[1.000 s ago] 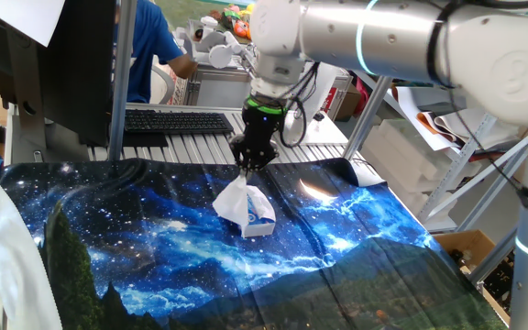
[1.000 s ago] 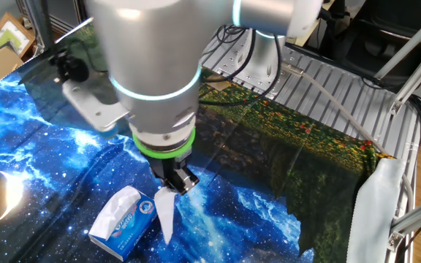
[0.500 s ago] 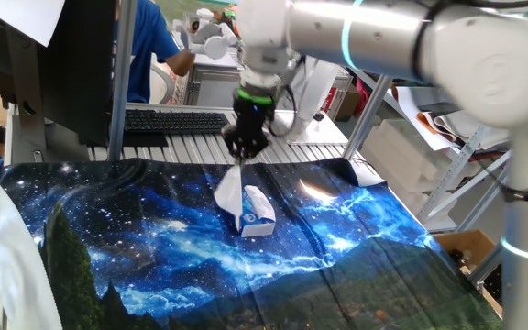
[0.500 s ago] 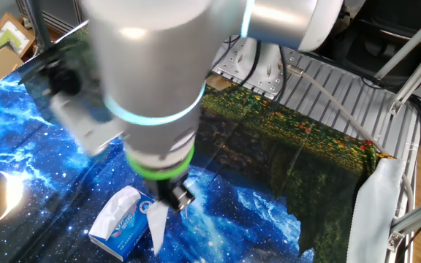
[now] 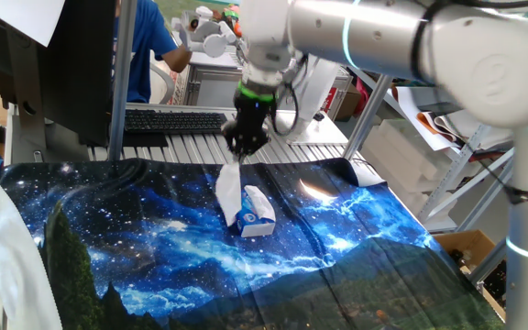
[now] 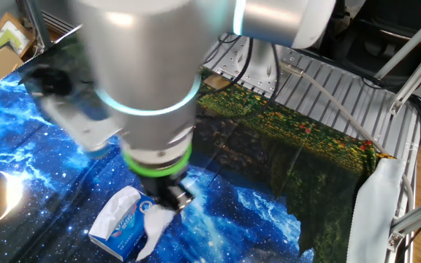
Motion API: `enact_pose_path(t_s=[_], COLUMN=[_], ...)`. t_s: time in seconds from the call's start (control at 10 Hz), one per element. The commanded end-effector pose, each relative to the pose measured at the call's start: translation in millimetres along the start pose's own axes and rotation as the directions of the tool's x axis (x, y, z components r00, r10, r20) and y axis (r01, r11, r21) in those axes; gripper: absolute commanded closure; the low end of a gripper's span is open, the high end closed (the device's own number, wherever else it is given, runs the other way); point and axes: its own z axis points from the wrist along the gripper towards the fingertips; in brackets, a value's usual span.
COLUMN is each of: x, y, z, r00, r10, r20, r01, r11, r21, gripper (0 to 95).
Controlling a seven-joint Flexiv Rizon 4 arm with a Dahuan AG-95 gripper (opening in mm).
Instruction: Pull out a napkin
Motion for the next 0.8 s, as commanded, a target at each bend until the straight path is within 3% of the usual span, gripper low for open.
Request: enact_pose_path(t_s=[0.1,0.3,0.4,0.6,0.8], x=[2.0,17.8,20.4,19.9,15.1], y=[-1.0,-7.6,-9.0,-8.5,-5.9], z=[1.7,11.0,12.4,12.5,10.5], r00=[1.0,1.0,0.999,1.0,0.998], r10=[-0.021,-0.029,-0.03,-0.011,0.057], r20=[-0.012,0.012,0.01,-0.005,-0.015], r01=[0.021,0.029,0.031,0.01,-0.058], r11=[1.0,1.0,1.0,1.0,0.998], r21=[-0.002,-0.003,-0.008,-0.002,-0.027], gripper=[95.0,95.0,95.0,95.0,95.0])
